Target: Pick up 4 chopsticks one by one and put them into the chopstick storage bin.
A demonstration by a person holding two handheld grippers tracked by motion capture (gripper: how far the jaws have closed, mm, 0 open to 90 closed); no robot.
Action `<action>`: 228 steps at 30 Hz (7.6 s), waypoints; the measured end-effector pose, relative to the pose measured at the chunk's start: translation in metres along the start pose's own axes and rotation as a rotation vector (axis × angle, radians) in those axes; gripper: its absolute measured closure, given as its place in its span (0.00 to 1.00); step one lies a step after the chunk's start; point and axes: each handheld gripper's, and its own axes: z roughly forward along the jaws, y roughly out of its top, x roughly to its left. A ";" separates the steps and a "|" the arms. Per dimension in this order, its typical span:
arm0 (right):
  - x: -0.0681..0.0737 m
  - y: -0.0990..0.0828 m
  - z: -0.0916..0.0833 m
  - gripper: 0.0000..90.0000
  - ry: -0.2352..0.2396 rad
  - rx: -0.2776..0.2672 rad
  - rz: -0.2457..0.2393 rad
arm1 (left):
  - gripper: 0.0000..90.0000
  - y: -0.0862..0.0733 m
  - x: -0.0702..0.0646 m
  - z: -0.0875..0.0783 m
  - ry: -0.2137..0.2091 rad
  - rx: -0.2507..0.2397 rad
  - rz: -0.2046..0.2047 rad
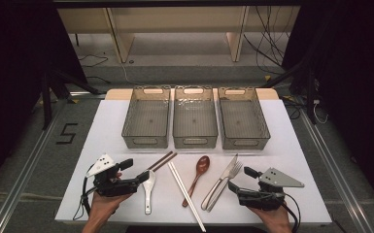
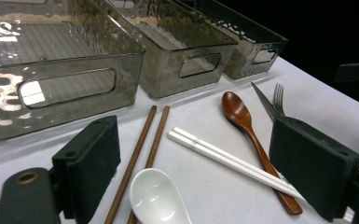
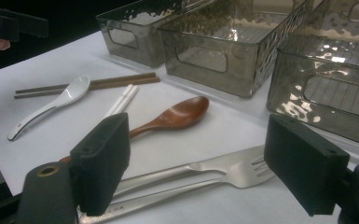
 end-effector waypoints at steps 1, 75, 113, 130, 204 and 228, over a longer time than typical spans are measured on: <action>0.000 0.000 0.000 0.26 -0.002 -0.002 0.000 | 0.18 0.000 0.001 -0.001 0.004 -0.001 -0.001; 0.000 0.001 0.003 0.27 0.041 0.042 0.021 | 0.79 0.018 0.039 0.068 0.130 0.872 0.249; 0.000 0.001 0.004 0.28 0.044 0.058 0.029 | 0.94 0.032 0.036 0.066 0.093 0.915 0.345; 0.000 0.002 0.003 0.28 0.044 0.055 0.035 | 0.94 0.070 0.015 0.033 0.055 0.734 0.353; -0.001 0.002 0.004 0.28 0.061 0.052 0.040 | 0.94 0.158 0.104 0.131 0.292 0.472 0.198; -0.001 0.001 0.003 0.28 0.057 0.052 0.040 | 0.52 0.149 0.097 0.108 0.264 0.489 0.092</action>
